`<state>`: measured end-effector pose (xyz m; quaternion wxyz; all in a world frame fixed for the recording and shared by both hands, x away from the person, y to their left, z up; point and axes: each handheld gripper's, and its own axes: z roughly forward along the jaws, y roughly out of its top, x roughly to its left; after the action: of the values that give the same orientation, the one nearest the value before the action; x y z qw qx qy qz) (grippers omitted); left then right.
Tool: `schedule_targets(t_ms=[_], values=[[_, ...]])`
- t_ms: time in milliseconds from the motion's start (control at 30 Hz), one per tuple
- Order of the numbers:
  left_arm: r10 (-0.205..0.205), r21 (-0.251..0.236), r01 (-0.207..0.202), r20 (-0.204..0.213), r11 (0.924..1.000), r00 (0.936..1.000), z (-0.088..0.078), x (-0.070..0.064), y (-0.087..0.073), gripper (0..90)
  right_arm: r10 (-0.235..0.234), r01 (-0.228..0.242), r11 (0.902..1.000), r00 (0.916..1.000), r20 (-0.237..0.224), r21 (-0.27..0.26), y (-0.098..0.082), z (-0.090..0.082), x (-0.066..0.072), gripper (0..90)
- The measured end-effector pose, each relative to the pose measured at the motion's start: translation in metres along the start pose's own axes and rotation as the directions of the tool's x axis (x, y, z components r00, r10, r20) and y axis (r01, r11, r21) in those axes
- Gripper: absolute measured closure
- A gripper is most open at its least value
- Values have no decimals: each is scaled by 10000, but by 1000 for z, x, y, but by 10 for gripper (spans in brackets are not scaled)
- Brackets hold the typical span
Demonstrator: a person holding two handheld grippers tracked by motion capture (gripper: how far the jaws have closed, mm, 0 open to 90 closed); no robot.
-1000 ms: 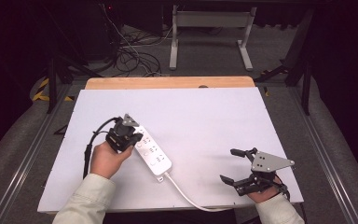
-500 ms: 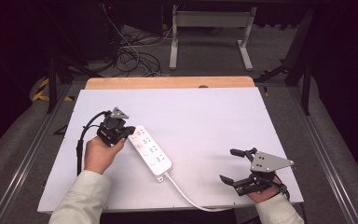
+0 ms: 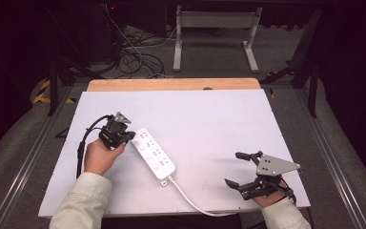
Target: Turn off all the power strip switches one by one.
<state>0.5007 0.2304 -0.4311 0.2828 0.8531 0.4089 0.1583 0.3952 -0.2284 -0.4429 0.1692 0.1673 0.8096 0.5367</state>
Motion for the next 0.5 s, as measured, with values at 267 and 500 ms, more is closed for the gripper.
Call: schedule_targets(t_ms=[267,500], values=[[-10,-12,10,276,10000,9996,8,-1,0,900,28,-28,10000,10000,-12,-21,0,0,0,97],[-194,95,191,338,9998,9992,14,1,-3,900,33,-34,10000,10000,-20,-32,0,0,0,97]])
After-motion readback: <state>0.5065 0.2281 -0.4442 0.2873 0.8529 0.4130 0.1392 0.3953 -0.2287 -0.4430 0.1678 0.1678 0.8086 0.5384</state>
